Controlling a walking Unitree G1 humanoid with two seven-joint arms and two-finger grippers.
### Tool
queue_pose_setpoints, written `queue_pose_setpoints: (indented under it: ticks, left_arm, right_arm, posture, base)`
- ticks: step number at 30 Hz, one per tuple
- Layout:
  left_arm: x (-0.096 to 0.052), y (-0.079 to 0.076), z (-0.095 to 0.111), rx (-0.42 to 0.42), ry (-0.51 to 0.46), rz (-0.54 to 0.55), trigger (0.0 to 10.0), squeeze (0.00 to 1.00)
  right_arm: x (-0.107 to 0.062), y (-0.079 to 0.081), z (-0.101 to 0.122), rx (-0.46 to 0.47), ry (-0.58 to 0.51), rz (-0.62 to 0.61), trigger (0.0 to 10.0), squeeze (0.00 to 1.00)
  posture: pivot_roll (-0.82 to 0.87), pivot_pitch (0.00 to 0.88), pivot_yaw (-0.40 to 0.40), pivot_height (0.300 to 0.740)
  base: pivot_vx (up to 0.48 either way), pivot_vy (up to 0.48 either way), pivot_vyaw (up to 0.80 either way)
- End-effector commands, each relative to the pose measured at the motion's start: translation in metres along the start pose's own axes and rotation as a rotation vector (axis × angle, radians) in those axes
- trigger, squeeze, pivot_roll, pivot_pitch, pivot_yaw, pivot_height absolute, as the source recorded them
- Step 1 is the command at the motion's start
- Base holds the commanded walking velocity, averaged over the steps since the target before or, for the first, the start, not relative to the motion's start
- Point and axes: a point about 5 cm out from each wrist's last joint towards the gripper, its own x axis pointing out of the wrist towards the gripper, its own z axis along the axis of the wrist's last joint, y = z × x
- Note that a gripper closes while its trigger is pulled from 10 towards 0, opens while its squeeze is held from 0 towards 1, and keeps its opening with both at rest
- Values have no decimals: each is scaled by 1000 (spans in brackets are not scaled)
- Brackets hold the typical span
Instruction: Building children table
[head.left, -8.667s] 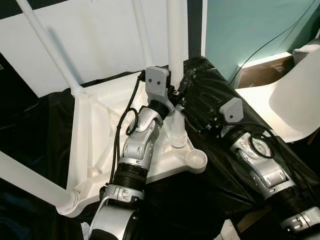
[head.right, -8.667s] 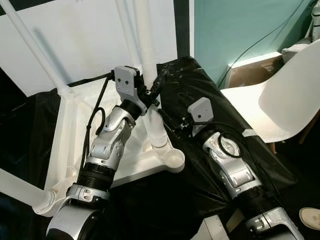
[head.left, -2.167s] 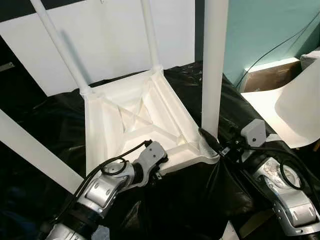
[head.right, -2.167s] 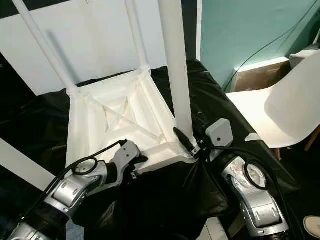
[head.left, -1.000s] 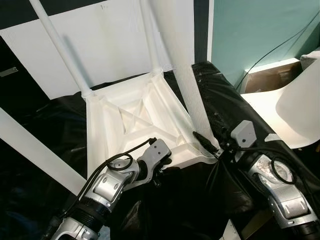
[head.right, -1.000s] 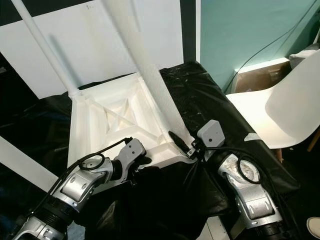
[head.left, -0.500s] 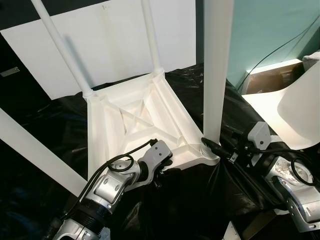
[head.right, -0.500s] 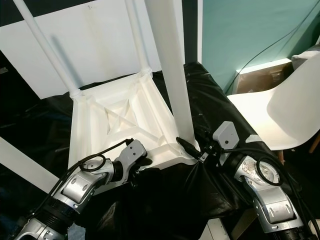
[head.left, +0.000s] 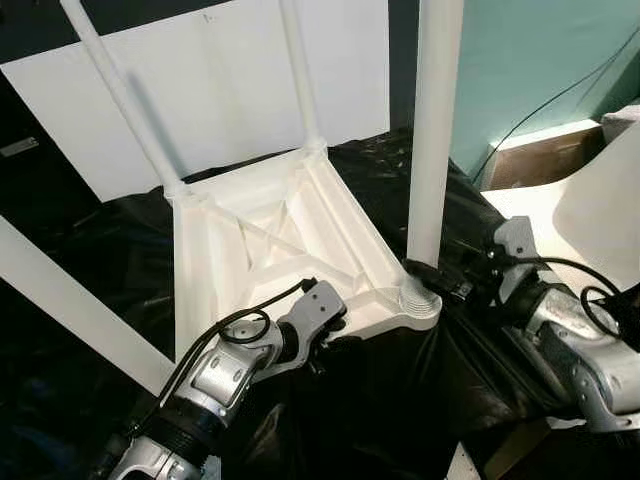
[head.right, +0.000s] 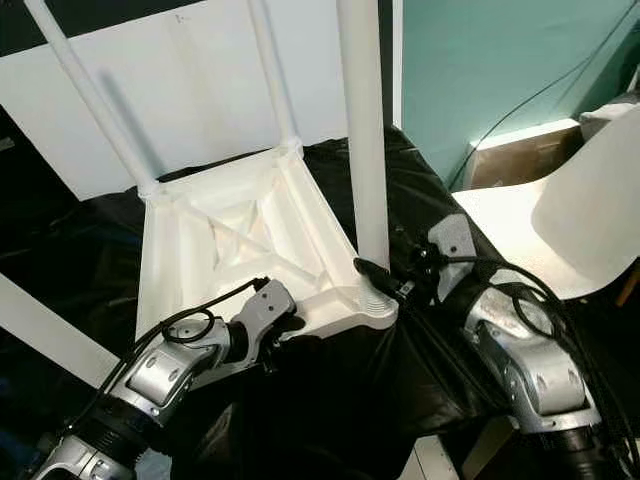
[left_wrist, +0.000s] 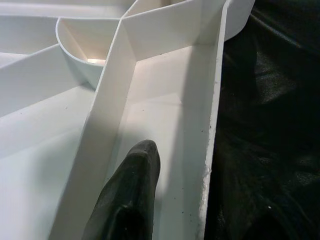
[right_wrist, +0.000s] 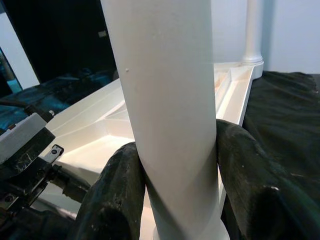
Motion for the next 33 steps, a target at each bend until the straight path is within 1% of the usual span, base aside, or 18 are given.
queue_pose_setpoints:
  ticks: [1, 6, 8, 10, 11, 12, 13, 14, 15, 16, 18, 19, 21, 22, 24, 28, 29, 33]
  left_arm:
    - [-1, 1, -13, -25, 54, 41, 10000, 0]
    - [-1, 0, -14, -27, 55, 42, 10000, 0]
    - [-1, 0, -16, -31, 57, 49, 10000, 0]
    - [-1, 0, -17, -34, 59, 55, 10000, 0]
    - [-1, -1, -17, -35, 60, 56, 10000, 0]
    - [-1, -1, -17, -35, 60, 56, 10000, 0]
    - [-1, -1, -17, -36, 60, 54, 10000, 0]
    - [-1, -1, -17, -36, 60, 52, 10000, 0]
    - [-1, -1, -17, -36, 60, 52, 10000, 0]
    - [-1, -2, -17, -35, 61, 50, 10000, 0]
    - [-1, -2, -17, -34, 61, 49, 10000, 0]
    - [-2, -2, -17, -34, 62, 49, 10000, 0]
    - [-3, -1, -17, -31, 66, 52, 10000, 0]
    - [-3, -1, -17, -31, 66, 52, 10000, 0]
    - [-4, -1, -18, -32, 68, 56, 10000, 0]
    - [-5, 0, -18, -34, 69, 59, 10000, 0]
    - [-5, 0, -18, -36, 69, 61, 10000, 0]
    - [-5, 0, -19, -37, 69, 61, 10000, 0]
  right_arm:
    - [-4, 11, -42, 109, 213, 38, 10000, 0]
    - [-5, 13, -43, 105, 224, 54, 10000, 0]
    - [-5, 18, -48, 84, 232, 57, 10000, 0]
    - [-2, 23, -52, 48, 188, -22, 10000, 0]
    - [0, 24, -52, 51, 165, -73, 10000, 0]
    - [0, 24, -52, 51, 165, -73, 10000, 0]
    - [4, 23, -53, 71, 127, -175, 10000, 0]
    - [6, 22, -53, 85, 100, -248, 10000, 0]
    - [6, 22, -53, 85, 100, -248, 10000, 0]
    - [8, 23, -52, 87, 64, -315, 10000, 0]
    - [8, 26, -51, 84, 15, -383, 10000, 0]
    - [7, 29, -52, 108, -8, -410, 10000, 0]
    - [8, 36, -53, 147, -33, -434, 10000, 0]
    - [8, 36, -53, 147, -33, -434, 10000, 0]
    - [12, 45, -51, 131, -50, -408, 10000, 0]
    - [14, 48, -51, 110, -54, -394, 10000, 0]
    - [16, 49, -50, 85, -65, -388, 10000, 1000]
    - [19, 45, -46, 55, -85, -334, 10000, 1000]
  posture:
    - [-70, 0, 132, 740]
    - [-69, 0, 132, 740]
    - [-66, 0, 130, 740]
    - [-64, 0, 133, 740]
    - [-64, 0, 135, 740]
    - [-64, 0, 135, 740]
    - [-62, 0, 138, 740]
    - [-62, 0, 138, 740]
    - [-62, 0, 138, 740]
    - [-58, 0, 141, 740]
    - [-53, 0, 144, 740]
    - [-48, 0, 147, 740]
    - [-48, 0, 147, 740]
    - [-48, 0, 147, 740]
    - [-38, 0, 149, 740]
    - [-38, 0, 149, 740]
    - [-35, 0, 149, 740]
    - [-38, 0, 143, 740]
  base:
    - [0, 0, 0]
    - [0, 0, 0]
    - [0, 0, 0]
    - [0, 0, 0]
    - [0, 0, 0]
    - [0, 0, 0]
    - [0, 0, 0]
    - [0, 0, 0]
    - [0, 0, 0]
    - [0, 0, 0]
    - [0, 0, 0]
    - [0, 0, 0]
    - [0, 0, 0]
    - [0, 0, 0]
    - [0, 0, 0]
    - [0, 0, 0]
    - [0, 0, 0]
    - [0, 0, 0]
